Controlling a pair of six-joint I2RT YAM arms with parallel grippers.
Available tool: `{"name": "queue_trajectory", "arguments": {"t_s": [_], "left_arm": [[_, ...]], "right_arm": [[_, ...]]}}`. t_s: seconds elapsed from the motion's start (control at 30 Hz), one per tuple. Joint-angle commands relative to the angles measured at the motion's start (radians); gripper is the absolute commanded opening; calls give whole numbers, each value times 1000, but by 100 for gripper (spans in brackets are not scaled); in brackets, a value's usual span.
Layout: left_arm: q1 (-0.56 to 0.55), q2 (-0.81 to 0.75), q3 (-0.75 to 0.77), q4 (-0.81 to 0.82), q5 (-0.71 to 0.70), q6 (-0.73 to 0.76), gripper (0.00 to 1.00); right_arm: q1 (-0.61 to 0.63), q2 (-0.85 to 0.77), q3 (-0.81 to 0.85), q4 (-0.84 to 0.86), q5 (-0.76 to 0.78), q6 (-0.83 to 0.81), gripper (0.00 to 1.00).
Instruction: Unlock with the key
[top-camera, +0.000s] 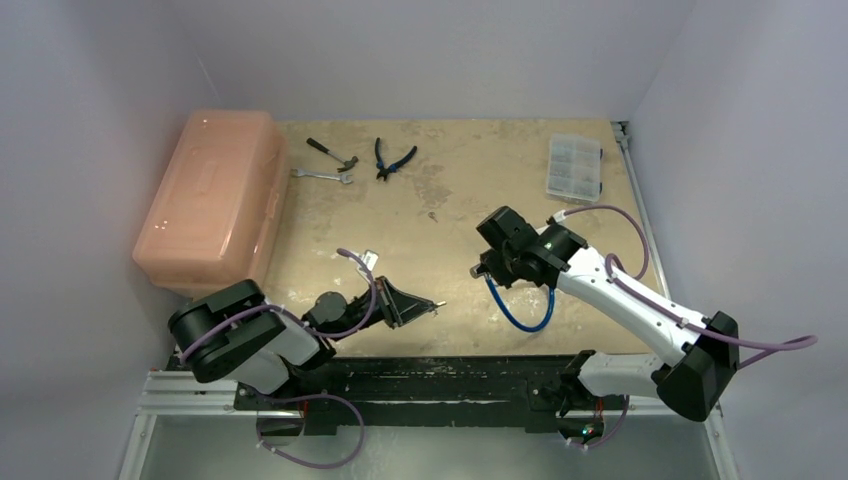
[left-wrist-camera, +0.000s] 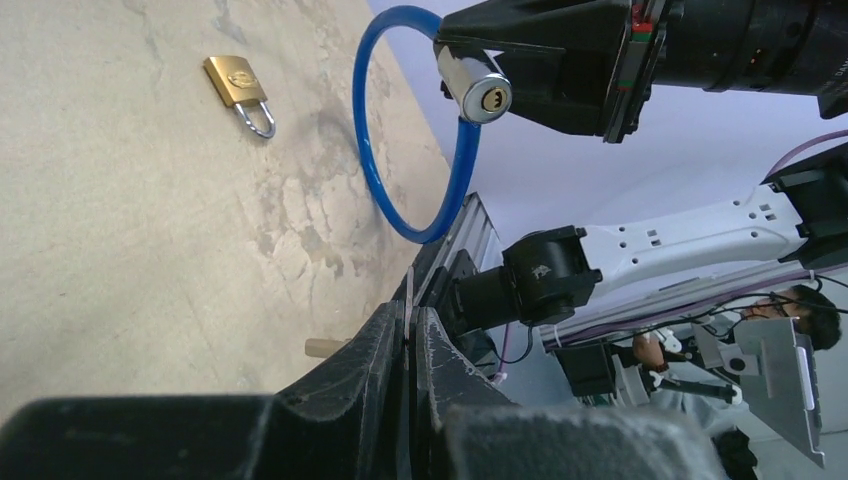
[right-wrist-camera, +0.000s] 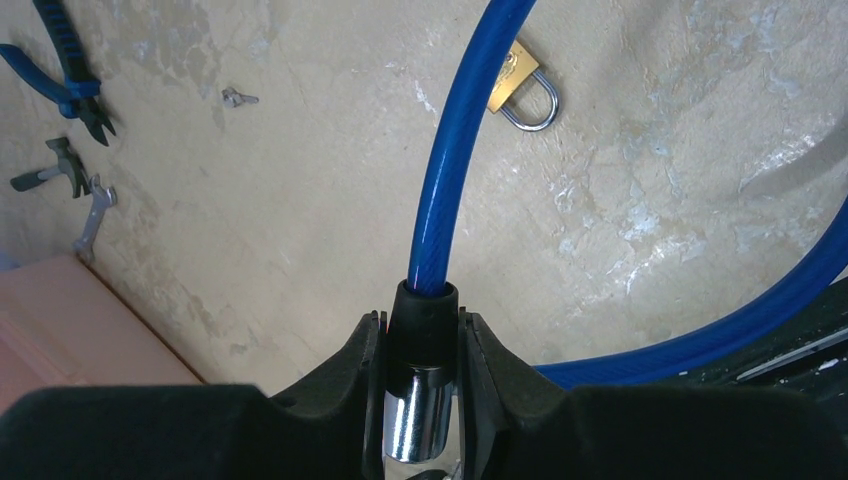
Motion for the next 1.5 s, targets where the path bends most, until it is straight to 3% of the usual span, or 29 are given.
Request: {"name": "queue_trajectory", "arguments": {"t_s": [0.0,1.47], "left_arm": [[-42,48,78,342,-35,-16,0],[-67,135,240,343,-97,-5,0]], "right_arm": [[-3,-22,6,-25,29,57,0],[-3,-5,-45,27,-43,26,0]]}}
